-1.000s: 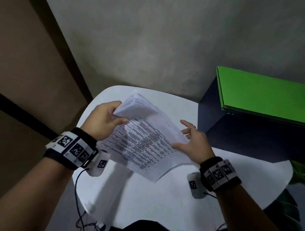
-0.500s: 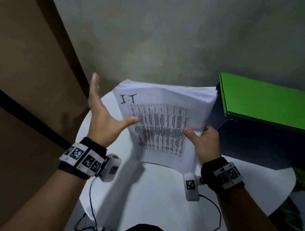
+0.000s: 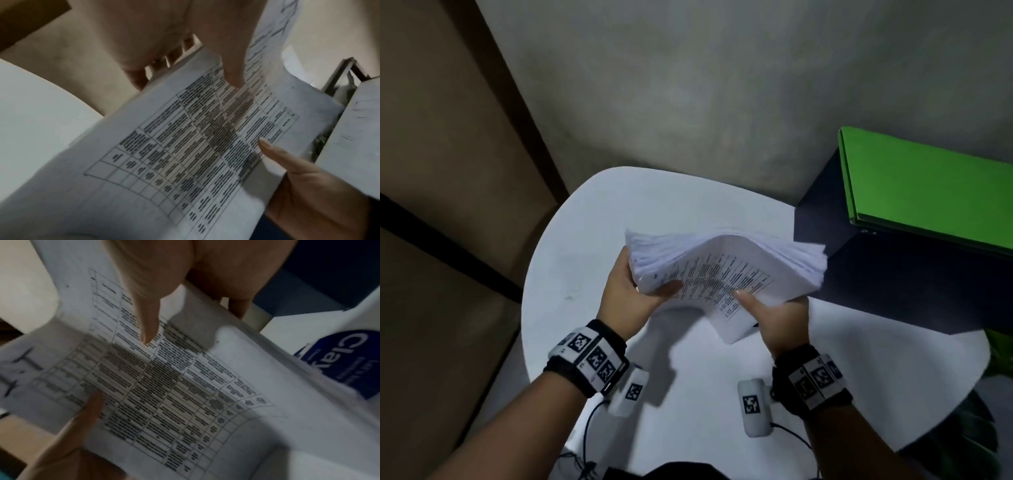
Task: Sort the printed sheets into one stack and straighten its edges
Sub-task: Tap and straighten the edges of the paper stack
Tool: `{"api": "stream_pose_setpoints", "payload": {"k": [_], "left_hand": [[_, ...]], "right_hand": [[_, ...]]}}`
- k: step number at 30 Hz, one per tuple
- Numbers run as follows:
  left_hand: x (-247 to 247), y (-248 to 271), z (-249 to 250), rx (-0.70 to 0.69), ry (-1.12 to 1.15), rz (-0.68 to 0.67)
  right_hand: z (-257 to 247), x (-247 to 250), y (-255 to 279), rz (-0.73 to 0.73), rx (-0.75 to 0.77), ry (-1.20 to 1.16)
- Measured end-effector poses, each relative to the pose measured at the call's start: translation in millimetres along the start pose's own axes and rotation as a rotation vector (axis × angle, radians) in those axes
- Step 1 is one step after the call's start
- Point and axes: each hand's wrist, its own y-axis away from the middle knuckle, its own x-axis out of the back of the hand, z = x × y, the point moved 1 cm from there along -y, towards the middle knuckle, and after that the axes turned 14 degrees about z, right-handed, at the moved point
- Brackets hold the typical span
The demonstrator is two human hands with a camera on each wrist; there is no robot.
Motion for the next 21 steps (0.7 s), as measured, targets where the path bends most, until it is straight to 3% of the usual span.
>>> {"api": "stream_pose_setpoints", "payload": {"k": [7,11,21], "left_hand": [[-6.6,-6.0,-0.5,0.062,0.051,0.058],[-9.2,-10.8,3.8,0.022,0.0,0.114],[-7.0,-11.6,47.9,-0.069,0.205,0.051]], "right_hand": [[-0.7,-8.5,-4.6,0.024,-0.061,-0.031],[-8.7,-8.5,-7.7,0.027,-0.028,-0.054],[-16.0,-5.7,-7.3,-0.013,0.007,-0.076]]}}
